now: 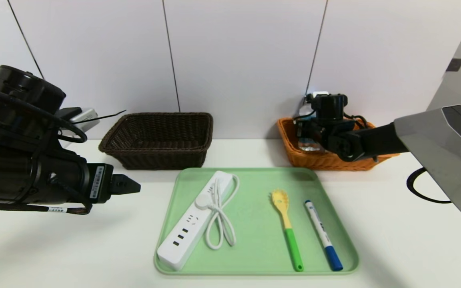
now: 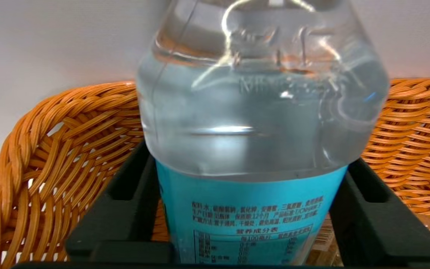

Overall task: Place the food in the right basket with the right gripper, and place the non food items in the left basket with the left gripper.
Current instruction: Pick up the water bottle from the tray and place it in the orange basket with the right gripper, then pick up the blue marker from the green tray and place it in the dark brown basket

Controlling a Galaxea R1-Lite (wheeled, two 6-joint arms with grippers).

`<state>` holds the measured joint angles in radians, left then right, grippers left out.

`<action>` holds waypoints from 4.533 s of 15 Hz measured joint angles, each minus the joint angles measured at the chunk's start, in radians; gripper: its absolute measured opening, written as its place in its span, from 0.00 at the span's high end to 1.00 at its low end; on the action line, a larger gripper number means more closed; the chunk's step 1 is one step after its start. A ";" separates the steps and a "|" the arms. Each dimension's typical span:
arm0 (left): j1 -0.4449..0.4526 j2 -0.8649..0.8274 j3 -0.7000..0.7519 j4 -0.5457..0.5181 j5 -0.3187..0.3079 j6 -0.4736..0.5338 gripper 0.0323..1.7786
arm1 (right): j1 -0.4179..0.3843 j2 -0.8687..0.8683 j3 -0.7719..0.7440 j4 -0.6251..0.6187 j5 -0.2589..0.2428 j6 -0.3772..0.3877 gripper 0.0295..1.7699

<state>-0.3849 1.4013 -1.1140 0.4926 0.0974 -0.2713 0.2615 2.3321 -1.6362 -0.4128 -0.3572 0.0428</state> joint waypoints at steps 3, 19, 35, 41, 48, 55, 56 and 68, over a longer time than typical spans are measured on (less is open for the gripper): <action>0.000 0.002 -0.001 0.000 0.000 0.000 0.05 | -0.003 -0.015 0.009 0.002 -0.001 -0.016 0.20; -0.079 -0.005 -0.031 0.000 0.000 -0.031 0.05 | 0.037 -0.556 -0.001 0.781 0.028 0.114 0.06; -0.087 -0.069 -0.003 0.003 -0.001 -0.055 0.05 | 0.273 -0.448 -0.138 1.588 0.303 0.420 0.04; -0.087 -0.074 -0.007 0.001 -0.002 -0.052 0.05 | 0.276 -0.377 -0.103 1.587 0.303 0.440 0.04; -0.087 -0.076 -0.012 0.001 -0.001 -0.049 0.05 | 0.274 -0.302 -0.099 1.582 0.301 0.454 0.04; -0.086 -0.077 -0.013 0.000 0.000 -0.049 0.05 | 0.274 -0.258 -0.112 1.581 0.301 0.470 0.04; -0.086 -0.077 -0.012 0.001 0.000 -0.050 0.05 | 0.273 -0.255 -0.114 1.581 0.301 0.470 0.04; -0.085 -0.062 -0.017 0.000 0.001 -0.049 0.05 | 0.268 -0.225 -0.173 1.584 0.299 0.477 0.04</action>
<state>-0.4698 1.3394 -1.1309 0.4921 0.0989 -0.3198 0.5296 2.1070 -1.8089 1.1717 -0.0585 0.5200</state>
